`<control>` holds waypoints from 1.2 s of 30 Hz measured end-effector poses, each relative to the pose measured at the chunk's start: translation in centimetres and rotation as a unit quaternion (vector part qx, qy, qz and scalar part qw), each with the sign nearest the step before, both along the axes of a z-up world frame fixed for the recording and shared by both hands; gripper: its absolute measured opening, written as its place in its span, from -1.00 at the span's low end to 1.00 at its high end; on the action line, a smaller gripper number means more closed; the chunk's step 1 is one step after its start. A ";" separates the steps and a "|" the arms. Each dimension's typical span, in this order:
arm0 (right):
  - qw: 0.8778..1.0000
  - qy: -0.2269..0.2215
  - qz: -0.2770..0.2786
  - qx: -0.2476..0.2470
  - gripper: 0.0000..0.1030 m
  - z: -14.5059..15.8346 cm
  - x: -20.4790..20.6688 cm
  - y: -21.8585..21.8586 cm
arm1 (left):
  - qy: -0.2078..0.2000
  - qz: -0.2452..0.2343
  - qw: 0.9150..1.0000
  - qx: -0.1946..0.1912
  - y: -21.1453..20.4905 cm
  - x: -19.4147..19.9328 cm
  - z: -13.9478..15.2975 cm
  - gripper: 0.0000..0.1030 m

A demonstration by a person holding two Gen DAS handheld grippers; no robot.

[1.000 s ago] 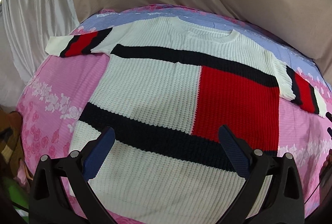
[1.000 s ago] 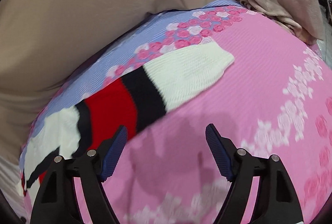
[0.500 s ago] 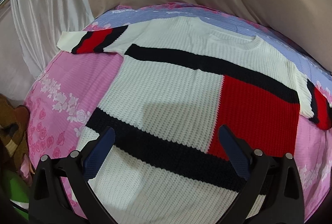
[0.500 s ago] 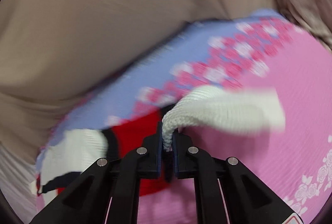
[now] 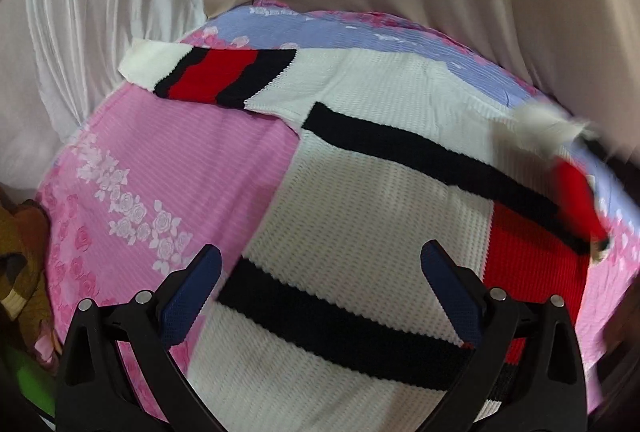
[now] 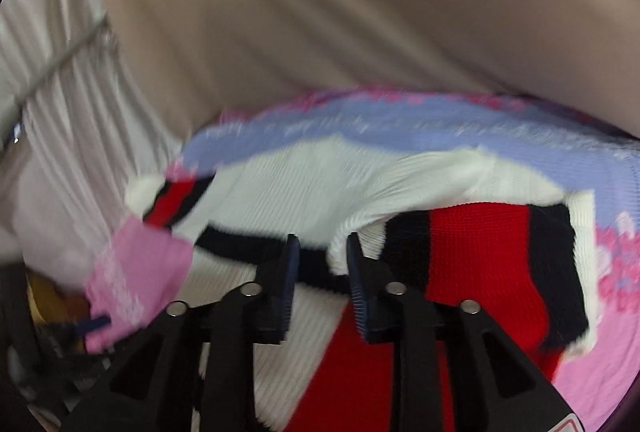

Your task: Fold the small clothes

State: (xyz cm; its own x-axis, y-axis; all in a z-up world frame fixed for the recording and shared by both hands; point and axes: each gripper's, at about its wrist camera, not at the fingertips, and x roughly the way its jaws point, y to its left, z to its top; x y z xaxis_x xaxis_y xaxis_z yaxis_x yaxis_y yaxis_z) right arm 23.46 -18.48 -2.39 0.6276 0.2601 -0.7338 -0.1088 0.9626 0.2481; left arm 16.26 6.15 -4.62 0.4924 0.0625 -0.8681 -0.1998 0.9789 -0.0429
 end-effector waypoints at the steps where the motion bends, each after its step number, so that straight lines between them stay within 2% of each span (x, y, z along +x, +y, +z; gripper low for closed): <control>1: 1.000 0.003 0.000 -0.011 -0.25 -0.6 -1.2 1.3 | 0.001 -0.001 1.000 -0.009 0.7 0.6 -0.1 0.90; 2: 1.000 0.006 -0.004 -0.018 -0.01 -1.0 -2.3 1.7 | 0.002 -0.005 1.000 -0.019 1.0 1.3 -0.3 0.90; 3: 1.000 -0.002 -0.020 -0.016 0.14 -1.1 -3.9 2.4 | 0.004 -0.012 0.999 -0.031 1.2 2.0 -0.5 0.90; 7: 0.995 0.054 -0.073 -0.031 0.16 -2.9 -10.0 0.7 | 0.017 -0.052 0.997 -0.060 -0.7 5.4 -1.6 0.90; 11: 0.982 0.111 -0.152 0.000 0.16 -4.3 -13.5 -2.7 | 0.019 -0.091 0.991 -0.097 -5.4 9.4 -2.5 0.90; 14: 0.973 0.121 -0.199 0.002 0.20 -4.6 -15.0 -4.5 | 0.019 -0.098 0.986 -0.134 -9.2 13.0 -3.1 0.91; 17: 0.968 0.120 -0.220 0.003 0.21 -4.5 -16.0 -5.3 | 0.023 -0.125 0.983 -0.133 -13.0 16.2 -4.6 0.84; 18: 0.968 0.119 -0.222 0.001 0.22 -4.5 -16.5 -5.5 | 0.034 -0.143 0.981 -0.126 -14.1 17.4 -5.6 0.22; 20: 0.967 0.115 -0.225 -0.003 0.22 -4.3 -17.2 -5.8 | 0.059 -0.167 0.975 -0.132 -14.7 18.5 -6.8 -0.67; 22: 0.967 0.108 -0.229 -0.005 0.24 -4.1 -17.7 -6.1 | 0.037 -0.144 0.979 -0.141 -12.6 18.7 -6.1 -0.81; 23: 0.967 0.106 -0.230 -0.007 0.25 -4.1 -17.9 -6.3 | 0.023 -0.135 0.982 -0.129 -11.6 18.5 -5.4 -0.87; 26: 0.966 0.104 -0.234 -0.012 0.29 -4.7 -18.3 -7.2 | 0.002 -0.095 0.990 -0.106 -6.7 17.1 -4.3 -0.86; 29: 0.966 0.104 -0.237 -0.026 0.29 -5.3 -16.7 -8.5 | 0.016 -0.068 0.995 -0.068 -3.7 16.7 -5.7 -0.86; 32: 0.963 0.087 -0.247 -0.066 0.29 -5.4 -13.4 -10.6 | 0.028 -0.051 0.995 -0.085 -1.7 16.1 -6.8 -0.81; 34: 0.956 0.082 -0.268 -0.084 0.29 -5.9 -11.0 -12.3 | 0.036 -0.047 0.995 -0.083 -1.6 16.0 -7.3 -0.56; 35: 0.952 0.083 -0.280 -0.088 0.29 -6.2 -9.9 -13.2 | 0.041 -0.045 0.994 -0.088 -1.7 16.2 -7.6 -0.15; 36: 0.950 0.084 -0.288 -0.091 0.29 -6.5 -9.2 -13.9 | 0.040 -0.042 0.993 -0.099 -1.8 16.3 -7.6 0.13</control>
State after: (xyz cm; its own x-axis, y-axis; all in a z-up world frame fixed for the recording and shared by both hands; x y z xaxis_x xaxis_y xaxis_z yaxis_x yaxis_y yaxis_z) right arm 14.30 -32.39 -8.92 0.4973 -0.2322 -0.8359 0.4756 0.8788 0.0389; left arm 32.52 4.35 -12.24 0.4184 -0.1505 -0.8957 -0.1291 0.9663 -0.2227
